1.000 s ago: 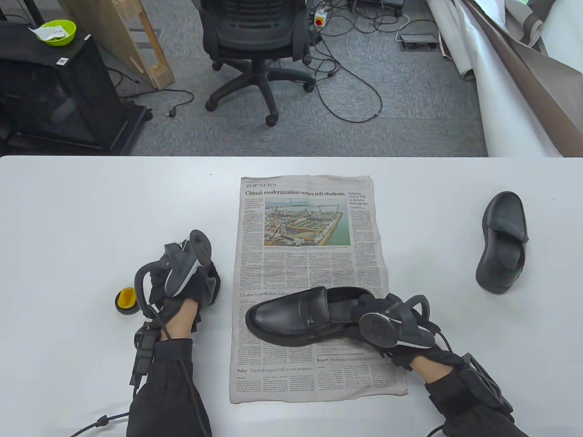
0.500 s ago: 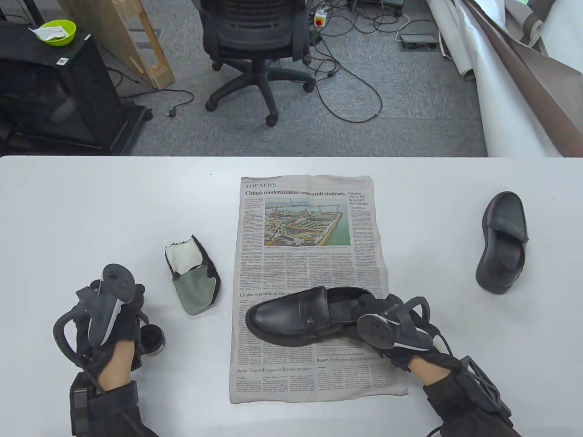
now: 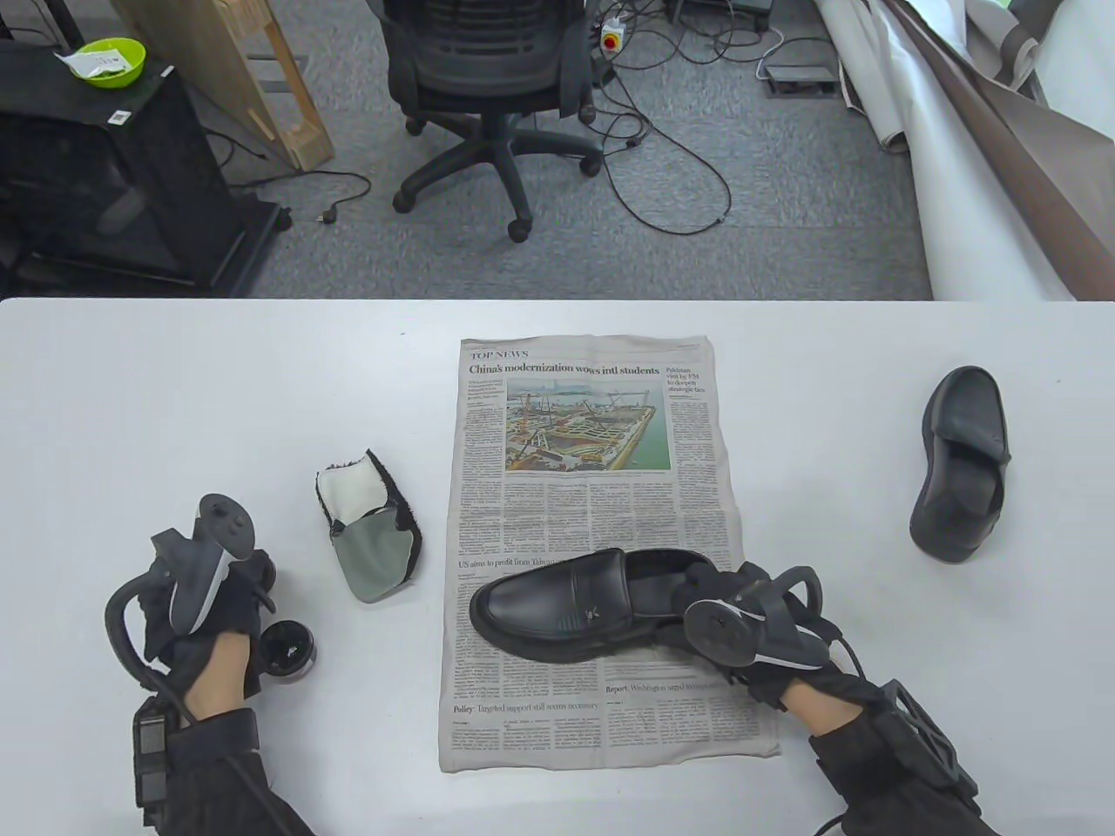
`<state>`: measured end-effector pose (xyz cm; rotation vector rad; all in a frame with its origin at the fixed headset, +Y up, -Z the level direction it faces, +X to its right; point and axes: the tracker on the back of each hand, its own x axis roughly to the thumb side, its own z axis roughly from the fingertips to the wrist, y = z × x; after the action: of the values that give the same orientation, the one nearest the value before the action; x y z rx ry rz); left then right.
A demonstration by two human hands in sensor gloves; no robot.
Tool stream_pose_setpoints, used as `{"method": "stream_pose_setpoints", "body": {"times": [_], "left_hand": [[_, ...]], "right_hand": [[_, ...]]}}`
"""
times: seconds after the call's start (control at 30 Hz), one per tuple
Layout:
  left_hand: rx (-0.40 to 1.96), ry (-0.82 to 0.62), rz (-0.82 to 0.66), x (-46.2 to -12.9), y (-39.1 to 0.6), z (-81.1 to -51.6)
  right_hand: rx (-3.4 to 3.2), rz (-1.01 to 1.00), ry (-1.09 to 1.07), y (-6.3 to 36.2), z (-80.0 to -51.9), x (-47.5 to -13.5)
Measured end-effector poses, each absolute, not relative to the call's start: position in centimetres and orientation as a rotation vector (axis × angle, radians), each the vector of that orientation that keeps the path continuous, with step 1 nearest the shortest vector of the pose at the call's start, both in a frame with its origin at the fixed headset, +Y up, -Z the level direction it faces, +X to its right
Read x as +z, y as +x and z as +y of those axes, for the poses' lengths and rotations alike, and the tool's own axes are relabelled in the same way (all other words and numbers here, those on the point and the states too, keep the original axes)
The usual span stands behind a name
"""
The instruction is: Dip and apply built-in sponge shoe polish on shoes
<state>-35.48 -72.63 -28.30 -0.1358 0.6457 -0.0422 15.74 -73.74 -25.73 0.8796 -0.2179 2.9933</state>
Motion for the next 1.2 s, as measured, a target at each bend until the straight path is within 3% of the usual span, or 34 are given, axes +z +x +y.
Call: {"method": "stream_pose_setpoints", "body": {"times": [0.27, 0.43, 0.67, 1.2], "left_hand": [[0.002, -0.129, 0.622, -28.4, -35.4, -72.9], [-0.014, -0.109, 0.582, -26.9, -34.5, -70.2], [0.022, -0.343, 0.507, -24.5, -33.0, -69.2], [-0.025, -0.453, 0.438, -24.6, -31.0, -70.0]], "right_hand": [[2.988, -0.211, 0.88, 15.8, -73.8, -25.8], [2.998, -0.214, 0.873, 15.8, -73.7, -25.7], [3.008, -0.216, 0.861, 15.8, -73.7, -25.7], [3.009, -0.213, 0.863, 15.7, -73.7, -25.7]]}}
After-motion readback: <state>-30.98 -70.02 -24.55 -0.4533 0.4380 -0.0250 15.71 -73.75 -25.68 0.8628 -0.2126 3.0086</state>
